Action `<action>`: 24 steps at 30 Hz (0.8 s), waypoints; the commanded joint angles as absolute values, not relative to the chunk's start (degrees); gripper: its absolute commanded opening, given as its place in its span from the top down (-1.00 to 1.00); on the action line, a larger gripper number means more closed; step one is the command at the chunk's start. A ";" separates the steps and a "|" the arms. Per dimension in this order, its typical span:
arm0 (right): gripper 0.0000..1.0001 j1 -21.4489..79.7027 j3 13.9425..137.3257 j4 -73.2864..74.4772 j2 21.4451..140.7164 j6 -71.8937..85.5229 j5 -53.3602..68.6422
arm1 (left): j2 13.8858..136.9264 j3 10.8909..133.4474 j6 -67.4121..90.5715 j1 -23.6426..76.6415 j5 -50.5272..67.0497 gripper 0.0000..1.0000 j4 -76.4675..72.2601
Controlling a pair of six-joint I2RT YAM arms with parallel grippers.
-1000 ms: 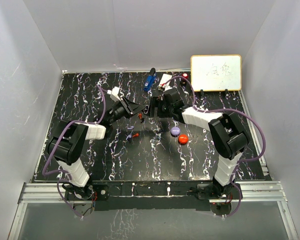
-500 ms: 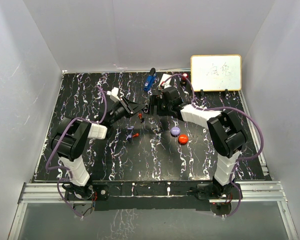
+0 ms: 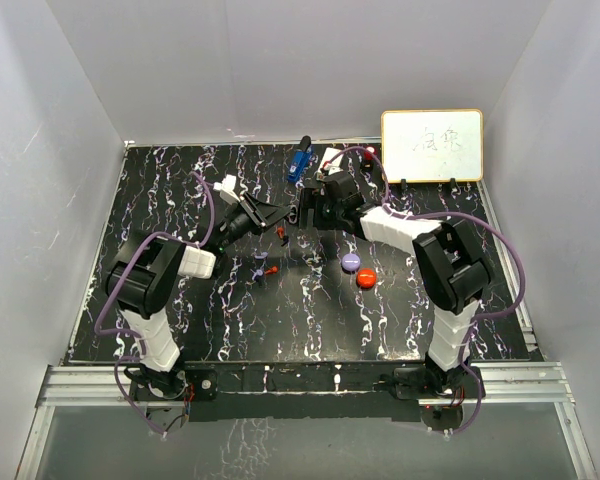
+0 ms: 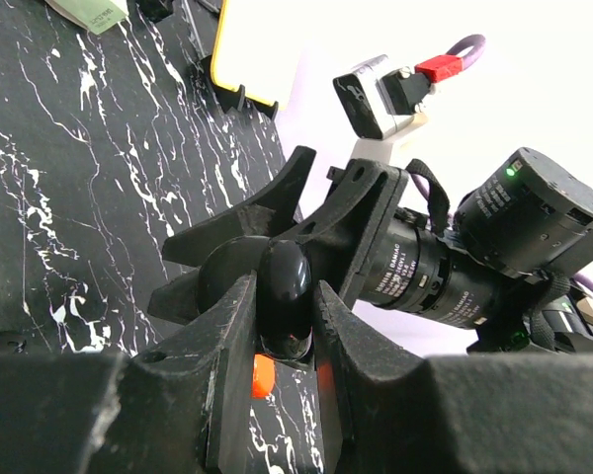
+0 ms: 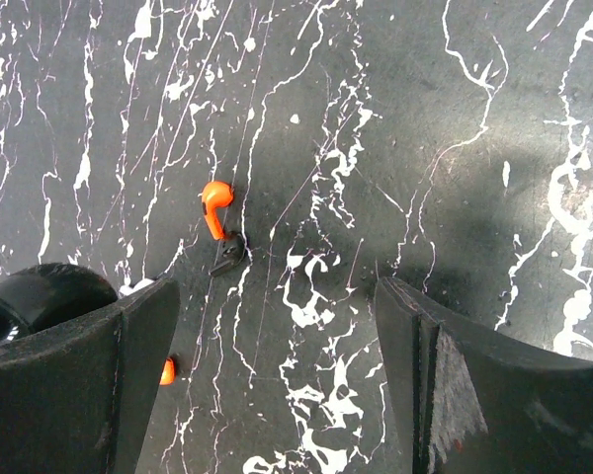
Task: Insert the wireless bluetooth earbuds into the charging case
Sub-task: Open the charging case.
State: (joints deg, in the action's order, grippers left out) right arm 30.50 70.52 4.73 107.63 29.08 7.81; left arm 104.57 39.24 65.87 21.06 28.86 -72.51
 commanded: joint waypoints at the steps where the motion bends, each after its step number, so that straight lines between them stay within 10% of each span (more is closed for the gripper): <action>1: -0.58 32.34 74.96 -1.41 108.18 30.37 11.51 | 105.12 38.81 67.89 23.20 34.45 0.77 -77.04; 24: -0.61 27.91 67.17 -0.92 100.75 28.07 8.63 | 97.65 36.62 63.92 16.13 33.47 1.00 -65.93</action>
